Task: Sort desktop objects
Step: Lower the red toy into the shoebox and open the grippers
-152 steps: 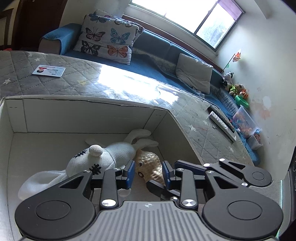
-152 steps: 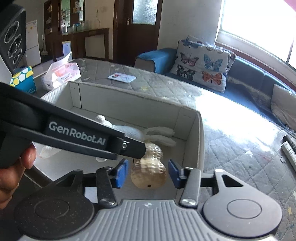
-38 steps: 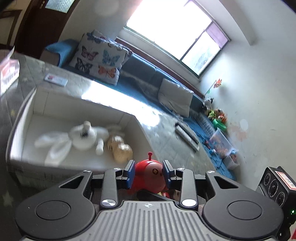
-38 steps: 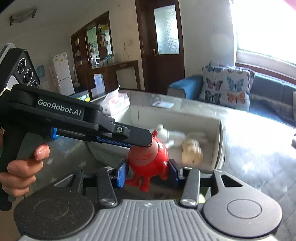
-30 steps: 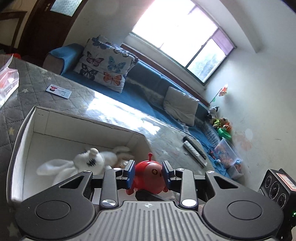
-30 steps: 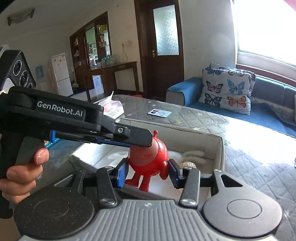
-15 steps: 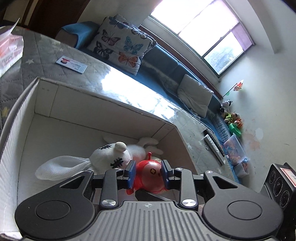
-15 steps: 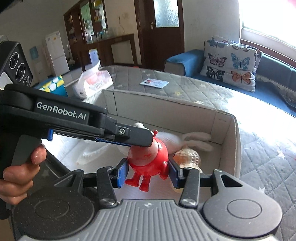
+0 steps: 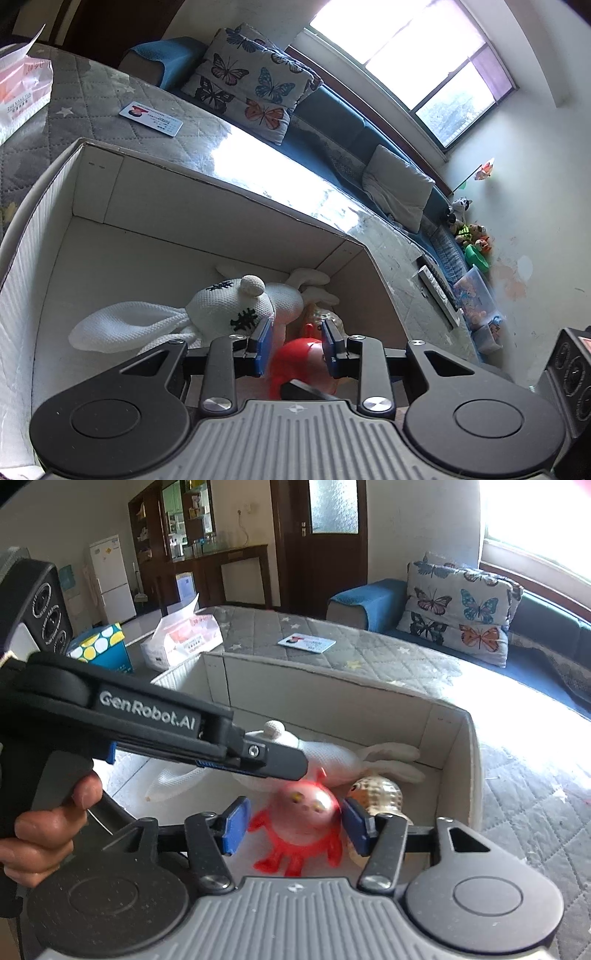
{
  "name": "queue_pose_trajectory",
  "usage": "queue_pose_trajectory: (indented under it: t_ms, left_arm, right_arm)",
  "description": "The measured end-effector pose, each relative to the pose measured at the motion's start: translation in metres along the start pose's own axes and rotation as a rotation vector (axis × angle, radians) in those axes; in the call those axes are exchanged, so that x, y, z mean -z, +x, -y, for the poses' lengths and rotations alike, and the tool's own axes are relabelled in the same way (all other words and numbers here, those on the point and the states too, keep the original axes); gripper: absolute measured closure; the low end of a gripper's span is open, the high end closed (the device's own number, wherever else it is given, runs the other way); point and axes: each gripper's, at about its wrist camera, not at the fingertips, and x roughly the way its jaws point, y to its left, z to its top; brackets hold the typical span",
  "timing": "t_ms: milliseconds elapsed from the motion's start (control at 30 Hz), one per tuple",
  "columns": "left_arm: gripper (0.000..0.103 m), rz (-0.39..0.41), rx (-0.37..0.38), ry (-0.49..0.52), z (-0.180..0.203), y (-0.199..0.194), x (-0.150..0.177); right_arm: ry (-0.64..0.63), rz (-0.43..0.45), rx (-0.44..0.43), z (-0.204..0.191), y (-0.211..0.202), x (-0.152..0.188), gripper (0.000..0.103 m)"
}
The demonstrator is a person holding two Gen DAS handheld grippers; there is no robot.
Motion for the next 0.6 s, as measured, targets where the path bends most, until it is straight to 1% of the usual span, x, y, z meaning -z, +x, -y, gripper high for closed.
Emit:
queue_pose_trajectory:
  t_ms: [200, 333, 367, 467, 600]
  left_arm:
    - [0.072, 0.015, -0.009, 0.011, 0.005, -0.008, 0.003]
    - [0.072, 0.039, 0.004, 0.031, 0.014, -0.022, 0.007]
    - [0.072, 0.046, 0.005, 0.041, 0.017, -0.026, 0.009]
    - [0.072, 0.066, 0.007, 0.067, 0.027, -0.038, 0.015]
    - [0.072, 0.090, 0.013, 0.100, 0.040, -0.053, 0.027]
  right_arm:
    - [0.007, 0.050, -0.001, 0.000, -0.022, 0.002, 0.047]
    - [0.002, 0.093, 0.008, -0.002, -0.043, 0.007, 0.046]
    - [0.005, 0.103, 0.008, -0.002, -0.049, 0.010, 0.046]
    - [0.013, 0.138, 0.016, -0.004, -0.068, 0.019, 0.037]
    - [0.012, 0.172, 0.034, -0.008, -0.092, 0.035, 0.035]
